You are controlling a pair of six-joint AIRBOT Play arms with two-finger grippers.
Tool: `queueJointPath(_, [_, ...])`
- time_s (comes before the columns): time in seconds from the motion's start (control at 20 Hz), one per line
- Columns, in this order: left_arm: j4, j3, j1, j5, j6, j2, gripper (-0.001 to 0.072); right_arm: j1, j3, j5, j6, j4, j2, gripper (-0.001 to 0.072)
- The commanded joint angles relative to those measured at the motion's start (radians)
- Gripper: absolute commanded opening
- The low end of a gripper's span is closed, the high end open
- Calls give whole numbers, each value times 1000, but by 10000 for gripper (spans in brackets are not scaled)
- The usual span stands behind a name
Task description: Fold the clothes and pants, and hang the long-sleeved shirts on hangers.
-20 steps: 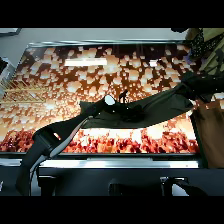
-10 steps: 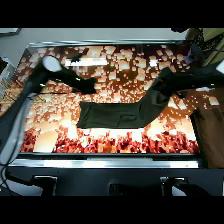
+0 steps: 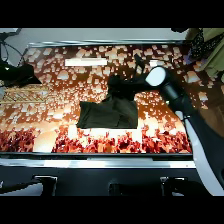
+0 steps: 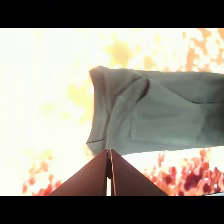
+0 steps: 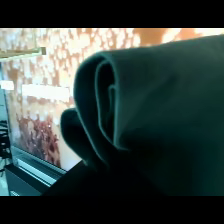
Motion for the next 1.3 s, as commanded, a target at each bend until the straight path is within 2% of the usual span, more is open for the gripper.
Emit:
queueJointPath(0.0, [10, -10, 37, -13, -1, 19, 12, 76, 1, -153, 10, 61, -83, 29])
queueJointPath(0.7, [10, -74, 37, 2, -1, 17, 13, 177, 1, -280, 2, 132, -282, 31])
queueJointPath(0.75, [10, -74, 37, 2, -1, 17, 13, 181, 1, -291, 2, 139, -283, 61])
queueJointPath(0.85, [10, -74, 37, 2, -1, 17, 12, 193, 1, -306, -27, 195, -282, 286])
queueJointPath(0.9, [10, -74, 37, 2, -1, 17, 12, 193, 1, -297, -72, 249, -282, 434])
queueJointPath(0.95, [10, -74, 37, 3, -1, 17, 13, 191, 1, -284, -115, 301, -279, 500])
queueJointPath(1.0, [9, -74, 37, 3, -2, 17, 13, 190, 1, -270, -156, 338, -270, 499])
queueJointPath(1.15, [8, -74, 37, 2, -6, 18, 13, 134, 1, -213, -183, 336, -206, 499])
queueJointPath(1.25, [7, -74, 37, 1, -10, 18, 13, 30, 1, -103, -205, 306, -142, 498])
